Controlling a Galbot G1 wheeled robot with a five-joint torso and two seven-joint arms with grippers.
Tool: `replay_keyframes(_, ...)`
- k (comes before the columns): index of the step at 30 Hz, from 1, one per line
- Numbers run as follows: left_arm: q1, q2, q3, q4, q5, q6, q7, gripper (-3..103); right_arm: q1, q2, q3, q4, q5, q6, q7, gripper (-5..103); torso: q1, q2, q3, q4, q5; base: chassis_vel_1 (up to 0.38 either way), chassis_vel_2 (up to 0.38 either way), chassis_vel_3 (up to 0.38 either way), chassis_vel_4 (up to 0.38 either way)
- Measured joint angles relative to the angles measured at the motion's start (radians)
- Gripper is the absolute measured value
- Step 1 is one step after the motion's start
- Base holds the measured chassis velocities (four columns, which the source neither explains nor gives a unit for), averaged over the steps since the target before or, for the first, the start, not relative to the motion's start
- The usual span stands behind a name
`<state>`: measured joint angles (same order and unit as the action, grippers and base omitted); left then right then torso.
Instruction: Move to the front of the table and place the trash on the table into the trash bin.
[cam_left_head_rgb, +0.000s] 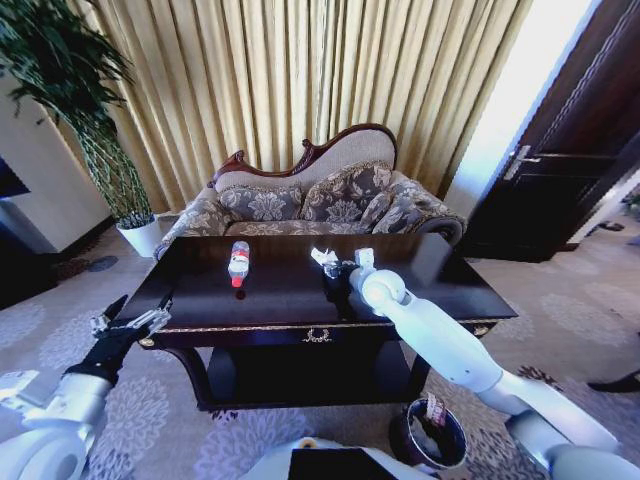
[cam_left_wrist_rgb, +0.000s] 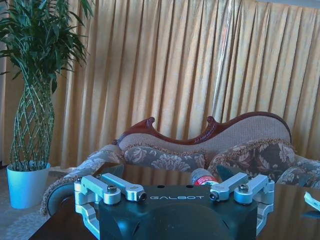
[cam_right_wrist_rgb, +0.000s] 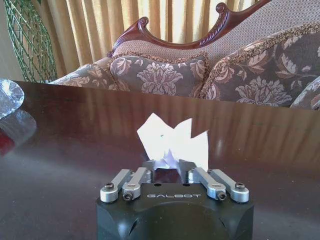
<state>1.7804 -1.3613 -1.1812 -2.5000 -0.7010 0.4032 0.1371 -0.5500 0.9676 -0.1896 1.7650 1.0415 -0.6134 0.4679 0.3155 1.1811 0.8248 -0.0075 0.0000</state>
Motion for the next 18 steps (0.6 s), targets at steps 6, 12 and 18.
replay_keyframes(6,0.000,-0.002,0.000,0.000,0.000,-0.003,0.002,100,-0.003,-0.006,0.000,0.006,0.001,0.002,0.004,11,0.000,0.000,0.000,0.0000,0.0000,0.000,0.000,0.000,0.000)
replay_keyframes(12,0.000,-0.001,-0.001,0.000,0.000,-0.006,0.002,100,-0.007,-0.007,0.001,0.011,0.004,0.004,0.007,1,0.000,0.000,0.000,0.0000,0.0000,0.000,0.000,0.000,0.000)
replay_keyframes(18,0.000,-0.003,-0.001,0.000,0.000,-0.008,0.003,100,-0.021,-0.016,0.012,0.023,0.008,0.014,0.008,0,0.000,0.000,0.000,0.0000,0.0000,0.000,0.000,0.000,0.000)
